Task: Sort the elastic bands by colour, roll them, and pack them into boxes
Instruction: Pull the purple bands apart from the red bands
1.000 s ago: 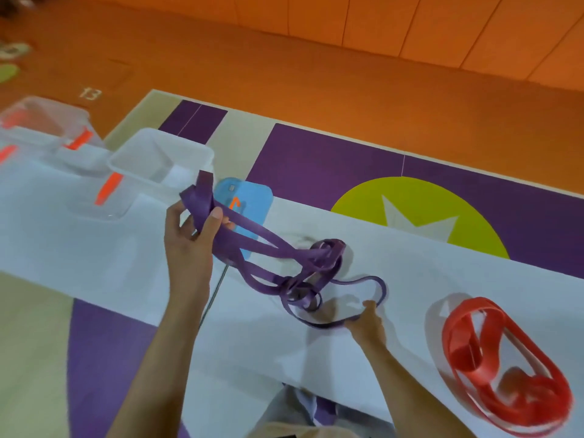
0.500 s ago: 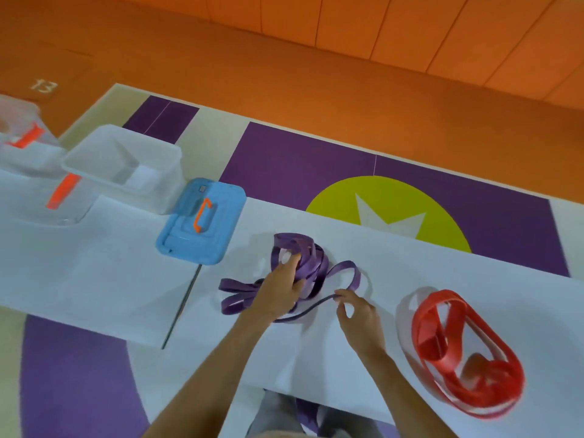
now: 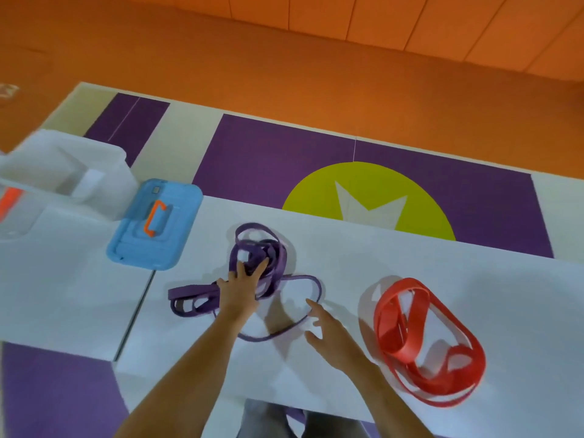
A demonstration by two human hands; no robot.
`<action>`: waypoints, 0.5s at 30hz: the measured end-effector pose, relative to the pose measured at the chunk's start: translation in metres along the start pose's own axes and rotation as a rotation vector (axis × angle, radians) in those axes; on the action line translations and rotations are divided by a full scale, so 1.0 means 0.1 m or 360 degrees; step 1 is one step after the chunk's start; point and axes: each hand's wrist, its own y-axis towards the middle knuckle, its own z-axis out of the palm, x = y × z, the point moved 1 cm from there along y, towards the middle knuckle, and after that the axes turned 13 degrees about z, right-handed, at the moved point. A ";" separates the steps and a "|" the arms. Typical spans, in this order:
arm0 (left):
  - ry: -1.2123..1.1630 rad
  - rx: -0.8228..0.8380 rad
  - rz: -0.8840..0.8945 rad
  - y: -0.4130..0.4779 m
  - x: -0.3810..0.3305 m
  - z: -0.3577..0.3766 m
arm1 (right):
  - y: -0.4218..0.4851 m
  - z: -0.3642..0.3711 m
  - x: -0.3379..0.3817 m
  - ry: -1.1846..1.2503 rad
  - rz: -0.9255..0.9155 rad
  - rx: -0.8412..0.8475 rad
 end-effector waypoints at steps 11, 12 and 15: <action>-0.0548 -0.0597 -0.0240 -0.61 -0.05 -0.32 | 0.11 -0.39 -0.06 0.0219 0.0024 -0.0085; -0.0664 -0.0663 -0.0268 -0.76 -0.08 -0.38 | 0.13 -0.36 0.00 0.0207 0.0026 -0.0097; -0.1013 -0.0850 -0.0398 -1.25 -0.16 -0.55 | 0.22 -0.16 0.19 0.0035 0.0137 -0.0061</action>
